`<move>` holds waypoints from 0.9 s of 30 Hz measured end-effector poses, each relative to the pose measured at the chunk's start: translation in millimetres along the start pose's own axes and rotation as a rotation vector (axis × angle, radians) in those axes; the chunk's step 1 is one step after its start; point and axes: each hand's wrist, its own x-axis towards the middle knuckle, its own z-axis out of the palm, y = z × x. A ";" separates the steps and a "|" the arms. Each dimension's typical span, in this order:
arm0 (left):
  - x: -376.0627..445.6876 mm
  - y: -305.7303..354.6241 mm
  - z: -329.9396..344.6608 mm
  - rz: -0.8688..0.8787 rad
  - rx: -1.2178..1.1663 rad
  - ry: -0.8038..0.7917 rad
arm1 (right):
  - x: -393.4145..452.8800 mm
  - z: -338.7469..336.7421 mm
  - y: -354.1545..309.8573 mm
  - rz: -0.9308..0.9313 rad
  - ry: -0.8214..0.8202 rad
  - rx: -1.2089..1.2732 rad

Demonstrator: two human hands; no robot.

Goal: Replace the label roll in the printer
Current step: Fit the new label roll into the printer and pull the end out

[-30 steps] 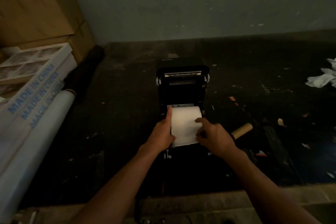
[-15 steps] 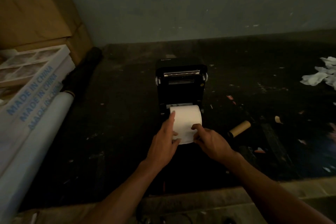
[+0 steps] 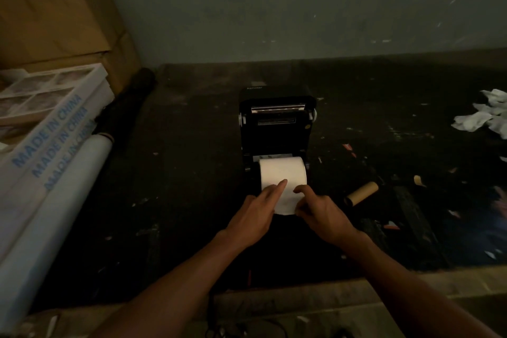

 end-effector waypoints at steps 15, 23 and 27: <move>-2.5 1.7 1.5 0.003 0.000 0.023 | -4.5 1.5 1.4 -0.040 -0.033 -0.306; -10.6 0.3 6.8 0.046 -0.131 0.095 | -13.3 -5.4 -1.9 -0.015 -0.026 -0.165; -16.8 -2.5 9.9 0.030 -0.270 0.138 | -25.7 -7.2 0.9 -0.002 0.013 -0.018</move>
